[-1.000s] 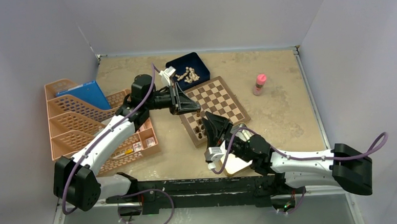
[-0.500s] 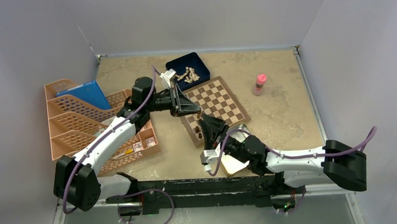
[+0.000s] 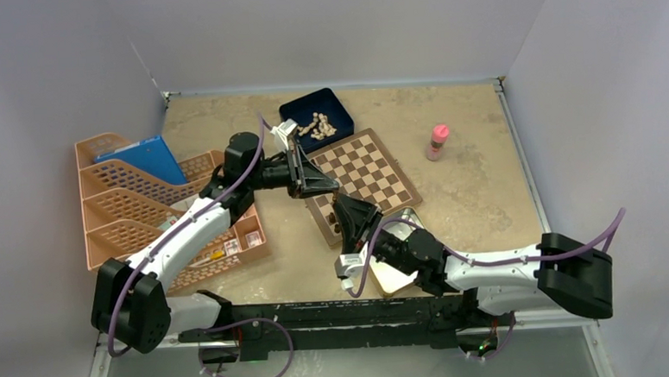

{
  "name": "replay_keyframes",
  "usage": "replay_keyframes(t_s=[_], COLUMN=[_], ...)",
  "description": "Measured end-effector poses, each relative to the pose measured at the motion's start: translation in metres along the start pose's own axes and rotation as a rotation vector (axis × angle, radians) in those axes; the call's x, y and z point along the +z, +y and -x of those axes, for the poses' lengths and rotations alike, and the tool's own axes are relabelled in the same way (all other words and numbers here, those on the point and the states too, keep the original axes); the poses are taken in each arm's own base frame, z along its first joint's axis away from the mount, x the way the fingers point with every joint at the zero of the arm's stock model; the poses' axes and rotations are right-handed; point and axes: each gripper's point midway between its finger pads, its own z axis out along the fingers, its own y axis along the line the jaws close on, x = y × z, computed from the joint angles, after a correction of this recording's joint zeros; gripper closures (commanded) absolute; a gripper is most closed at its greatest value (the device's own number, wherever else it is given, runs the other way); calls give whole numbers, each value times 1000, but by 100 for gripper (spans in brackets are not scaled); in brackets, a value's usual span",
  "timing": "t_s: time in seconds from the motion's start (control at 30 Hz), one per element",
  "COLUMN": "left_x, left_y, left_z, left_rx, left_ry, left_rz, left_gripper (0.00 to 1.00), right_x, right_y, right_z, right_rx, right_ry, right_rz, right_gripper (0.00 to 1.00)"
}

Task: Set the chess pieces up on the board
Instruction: Place the chess piece on the chessboard.

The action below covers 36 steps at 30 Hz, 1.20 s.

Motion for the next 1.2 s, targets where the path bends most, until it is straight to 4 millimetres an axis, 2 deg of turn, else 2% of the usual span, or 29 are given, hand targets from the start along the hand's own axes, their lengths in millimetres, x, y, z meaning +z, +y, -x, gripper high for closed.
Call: replay_keyframes(t_s=[0.17, 0.47, 0.7, 0.73, 0.87, 1.0, 1.2], left_x=[1, 1, 2, 2, 1, 0, -4], left_y=[5, 10, 15, 15, 17, 18, 18], left_z=[-1, -3, -3, -3, -4, -3, 0], left_rx=[-11, -22, -45, -49, -55, -60, -37], left_ry=[2, 6, -1, -1, -4, -14, -66], left_rz=[7, 15, 22, 22, 20, 24, 44], left_gripper=[95, 95, 95, 95, 86, 67, 50], right_x=[2, 4, 7, 7, 7, 7, 9], right_y=[5, 6, 9, 9, 9, 11, 10], right_z=[-1, -4, -5, -5, -5, -5, -7], right_rx=[-6, -15, -14, -14, -13, 0, 102], right_ry=[3, 16, 20, 20, 20, 22, 39], right_rz=[9, -2, -2, -2, 0, 2, -17], right_gripper=[63, 75, 100, 100, 100, 100, 100])
